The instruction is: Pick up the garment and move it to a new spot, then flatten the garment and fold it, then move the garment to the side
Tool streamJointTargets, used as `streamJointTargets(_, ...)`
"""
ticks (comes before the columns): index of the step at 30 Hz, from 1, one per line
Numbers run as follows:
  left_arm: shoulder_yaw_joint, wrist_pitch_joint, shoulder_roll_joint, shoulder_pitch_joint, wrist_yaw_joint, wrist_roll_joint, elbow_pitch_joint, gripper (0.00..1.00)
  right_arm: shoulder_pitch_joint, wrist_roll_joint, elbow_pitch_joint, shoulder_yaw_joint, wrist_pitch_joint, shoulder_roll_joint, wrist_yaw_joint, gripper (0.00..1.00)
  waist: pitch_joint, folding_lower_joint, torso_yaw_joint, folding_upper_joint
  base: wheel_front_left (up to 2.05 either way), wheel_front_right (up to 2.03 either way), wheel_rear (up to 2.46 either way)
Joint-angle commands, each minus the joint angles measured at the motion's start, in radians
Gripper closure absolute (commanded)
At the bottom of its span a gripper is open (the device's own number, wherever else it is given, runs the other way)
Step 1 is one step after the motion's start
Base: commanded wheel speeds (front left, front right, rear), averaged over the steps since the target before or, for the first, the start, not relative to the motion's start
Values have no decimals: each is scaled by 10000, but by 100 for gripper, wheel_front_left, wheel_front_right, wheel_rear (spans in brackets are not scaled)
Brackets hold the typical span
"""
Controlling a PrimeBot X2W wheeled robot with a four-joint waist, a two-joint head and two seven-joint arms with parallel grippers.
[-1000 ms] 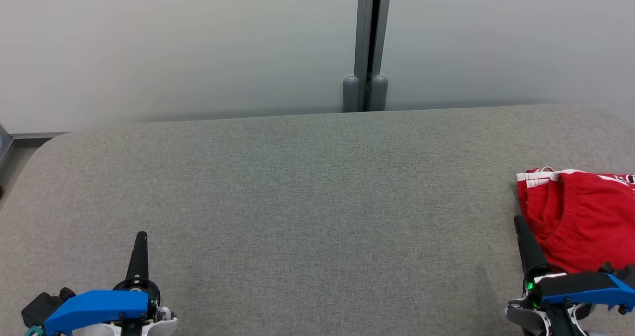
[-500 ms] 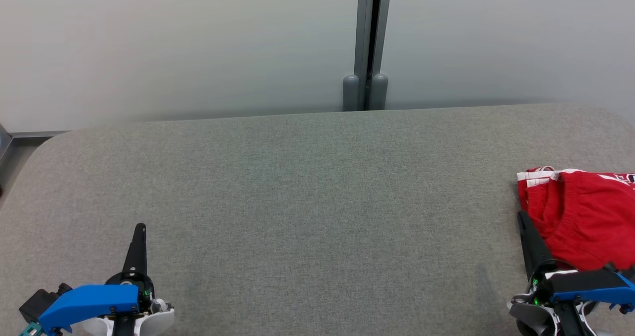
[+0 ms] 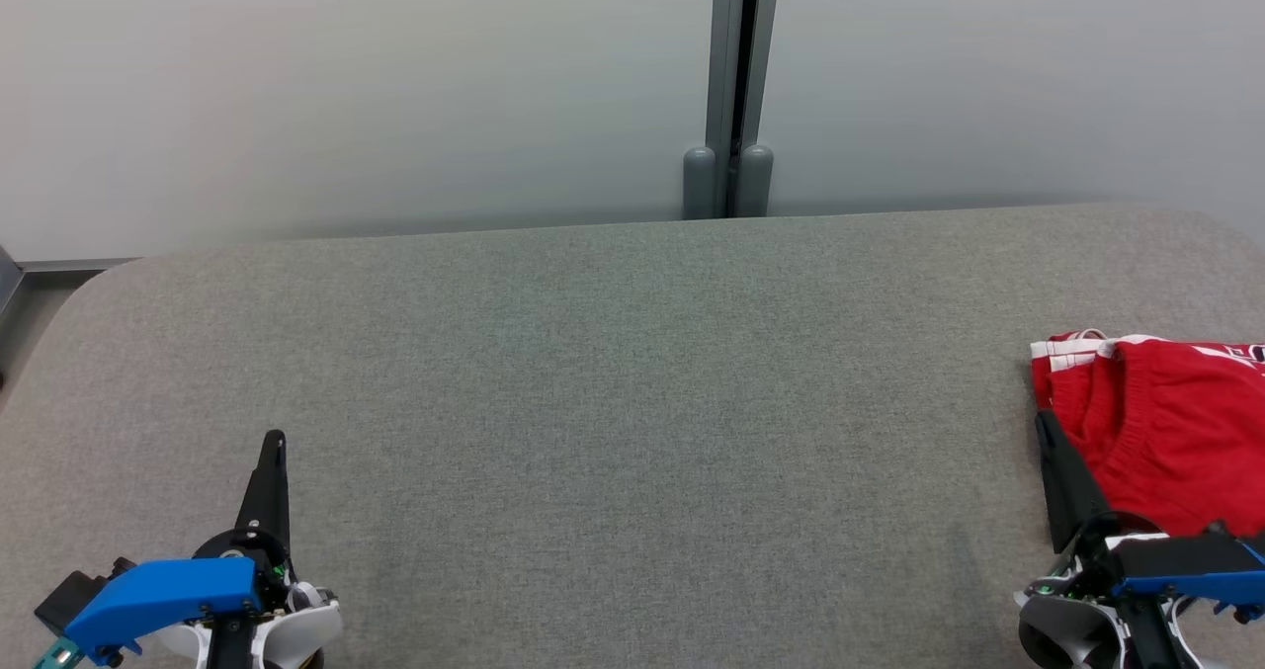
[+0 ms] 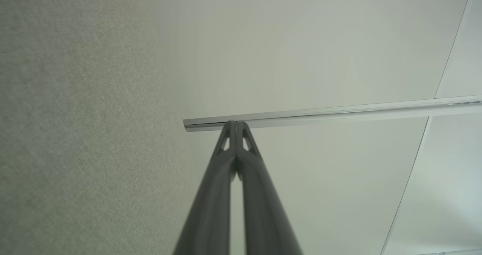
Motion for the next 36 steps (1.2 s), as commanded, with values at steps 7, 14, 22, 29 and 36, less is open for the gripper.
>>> streamJointTargets(7, 61, 166, -15, -222, -13, -554, -133, 100, 103, 593, -184, -78, 171, -62, 4, 100, 16, 0, -1, 0, 0, 0, 0)
streamJointTargets(14, 97, 274, -18, -264, -14, -917, -183, 100, 115, 945, -257, -109, 270, -64, 4, 100, 30, 0, -1, 0, 0, 0, 0)
streamJointTargets(22, 95, 271, -18, -251, -14, -912, -179, 100, 115, 928, -254, -106, 270, -64, 4, 100, 30, 0, -1, 0, 0, 0, 0)
streamJointTargets(29, 94, 271, -18, -250, -14, -914, -179, 100, 116, 928, -254, -104, 269, -64, 4, 100, 30, 0, -1, 0, 0, 0, 0)
streamJointTargets(36, 93, 270, -18, -250, -14, -913, -180, 100, 116, 928, -254, -104, 268, -64, 4, 100, 30, 0, -1, 0, 0, 0, 0)
